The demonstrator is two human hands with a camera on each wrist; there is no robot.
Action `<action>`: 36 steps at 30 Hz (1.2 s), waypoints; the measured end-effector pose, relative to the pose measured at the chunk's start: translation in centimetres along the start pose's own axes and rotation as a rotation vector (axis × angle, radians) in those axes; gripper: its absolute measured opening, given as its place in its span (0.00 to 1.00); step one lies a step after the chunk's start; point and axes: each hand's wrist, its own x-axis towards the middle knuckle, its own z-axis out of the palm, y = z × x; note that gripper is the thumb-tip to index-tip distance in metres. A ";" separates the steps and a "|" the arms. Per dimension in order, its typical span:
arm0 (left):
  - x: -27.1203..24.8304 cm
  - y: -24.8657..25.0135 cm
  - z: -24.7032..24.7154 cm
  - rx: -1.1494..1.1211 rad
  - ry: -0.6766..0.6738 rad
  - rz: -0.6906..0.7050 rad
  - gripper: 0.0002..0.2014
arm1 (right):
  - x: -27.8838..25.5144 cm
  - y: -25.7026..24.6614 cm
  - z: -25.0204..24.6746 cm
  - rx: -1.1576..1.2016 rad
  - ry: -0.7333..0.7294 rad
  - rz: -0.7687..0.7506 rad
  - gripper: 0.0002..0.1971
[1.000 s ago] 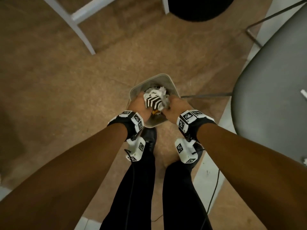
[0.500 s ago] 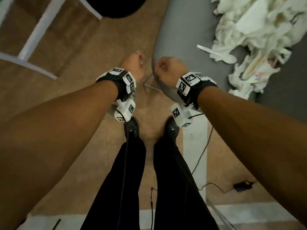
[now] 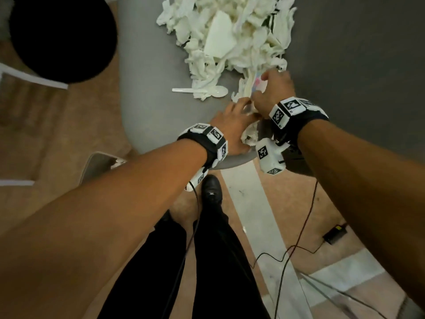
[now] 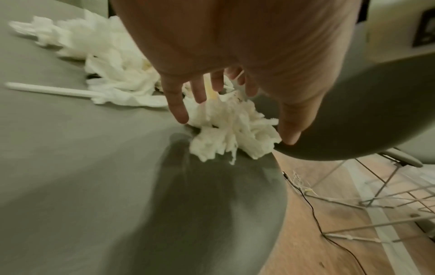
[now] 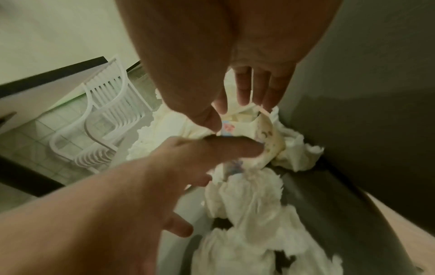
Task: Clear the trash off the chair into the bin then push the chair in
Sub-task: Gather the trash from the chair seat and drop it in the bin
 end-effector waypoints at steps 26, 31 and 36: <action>-4.2 -8.0 -1.0 -0.184 0.247 -0.433 0.12 | 0.3 -2.4 4.5 0.051 -0.415 -0.077 0.26; -6.4 -8.9 -1.1 -0.350 0.301 -0.508 0.14 | -2.6 -5.7 6.6 0.163 -0.542 -0.100 0.20; -8.8 -11.5 -1.0 -0.431 0.487 -0.692 0.26 | -4.4 -9.2 9.4 0.342 -0.556 -0.139 0.22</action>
